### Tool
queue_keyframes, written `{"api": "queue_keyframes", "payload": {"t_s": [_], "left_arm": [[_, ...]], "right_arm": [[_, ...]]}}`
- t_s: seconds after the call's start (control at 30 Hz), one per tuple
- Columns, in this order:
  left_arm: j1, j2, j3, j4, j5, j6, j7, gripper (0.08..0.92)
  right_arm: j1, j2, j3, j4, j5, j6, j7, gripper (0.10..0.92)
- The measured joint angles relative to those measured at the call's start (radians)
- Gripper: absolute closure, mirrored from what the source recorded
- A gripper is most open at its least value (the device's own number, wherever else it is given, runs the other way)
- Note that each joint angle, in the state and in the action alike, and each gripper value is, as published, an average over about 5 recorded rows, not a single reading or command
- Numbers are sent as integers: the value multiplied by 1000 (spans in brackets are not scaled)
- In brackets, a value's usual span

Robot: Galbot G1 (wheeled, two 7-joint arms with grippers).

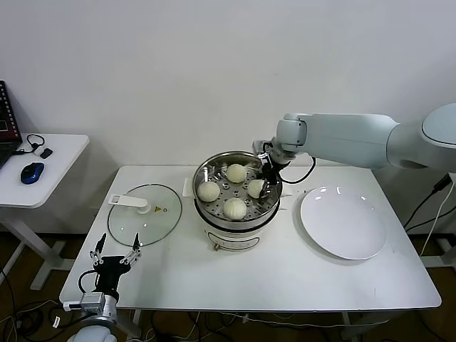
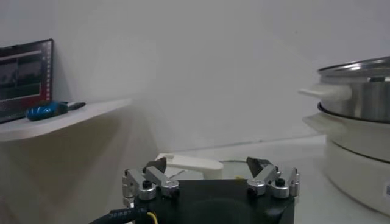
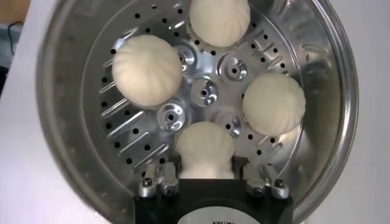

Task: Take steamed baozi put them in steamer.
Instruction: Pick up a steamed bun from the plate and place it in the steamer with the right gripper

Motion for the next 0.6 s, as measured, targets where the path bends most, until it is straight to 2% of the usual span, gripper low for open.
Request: {"api": "queue_keyframes", "payload": {"t_s": [0.17, 0.27, 0.6], "left_arm": [[-1, 3, -1, 3, -1, 1, 0, 177], [1, 3, -2, 2, -1, 1, 0, 177], [15, 6, -2, -14, 2, 4, 1, 177]], "right_arm": [[-12, 7, 11, -17, 3, 0, 0, 270], [-7, 7, 10, -18, 11, 3, -8, 217], [110, -37, -14, 52, 84, -1, -27, 203]]}}
